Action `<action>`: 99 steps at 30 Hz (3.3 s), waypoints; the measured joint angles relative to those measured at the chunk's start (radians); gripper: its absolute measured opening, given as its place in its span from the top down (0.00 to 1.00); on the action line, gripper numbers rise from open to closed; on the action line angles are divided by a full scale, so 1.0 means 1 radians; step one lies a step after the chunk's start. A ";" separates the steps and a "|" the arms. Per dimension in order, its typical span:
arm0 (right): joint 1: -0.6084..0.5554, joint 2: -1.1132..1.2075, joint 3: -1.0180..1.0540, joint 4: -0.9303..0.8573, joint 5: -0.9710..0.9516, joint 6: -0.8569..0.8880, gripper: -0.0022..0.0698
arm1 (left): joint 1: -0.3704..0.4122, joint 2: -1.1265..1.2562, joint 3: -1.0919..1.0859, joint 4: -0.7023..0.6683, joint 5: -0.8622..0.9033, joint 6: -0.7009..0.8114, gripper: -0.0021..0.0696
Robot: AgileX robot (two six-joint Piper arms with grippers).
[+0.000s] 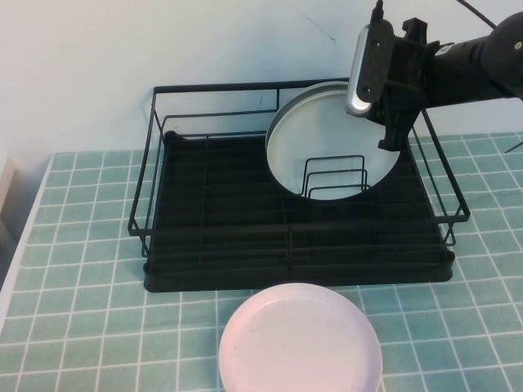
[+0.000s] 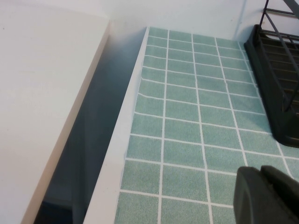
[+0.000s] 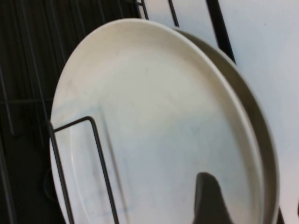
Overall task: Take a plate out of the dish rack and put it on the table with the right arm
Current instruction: Grasp the plate from the shelf, then place the plate from the table
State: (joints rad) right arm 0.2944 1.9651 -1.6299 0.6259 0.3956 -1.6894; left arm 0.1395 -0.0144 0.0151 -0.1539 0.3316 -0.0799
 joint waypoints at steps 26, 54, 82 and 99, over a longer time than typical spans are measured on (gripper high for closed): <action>0.000 0.066 -0.002 0.141 -0.103 -0.005 0.90 | 0.000 0.000 0.000 0.000 0.000 0.000 0.98; 0.000 -0.516 0.013 -0.085 0.462 0.929 0.90 | 0.000 0.000 0.000 0.000 -0.001 0.000 0.98; 0.000 -0.632 0.819 0.362 0.419 0.862 0.90 | 0.000 0.000 0.000 0.000 -0.001 0.000 0.98; 0.000 -0.364 0.783 0.365 0.252 0.803 0.90 | 0.000 0.000 0.000 0.000 -0.001 0.000 0.98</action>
State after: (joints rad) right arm 0.2944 1.6016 -0.8466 0.9904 0.6476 -0.8863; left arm 0.1395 -0.0144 0.0151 -0.1539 0.3310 -0.0799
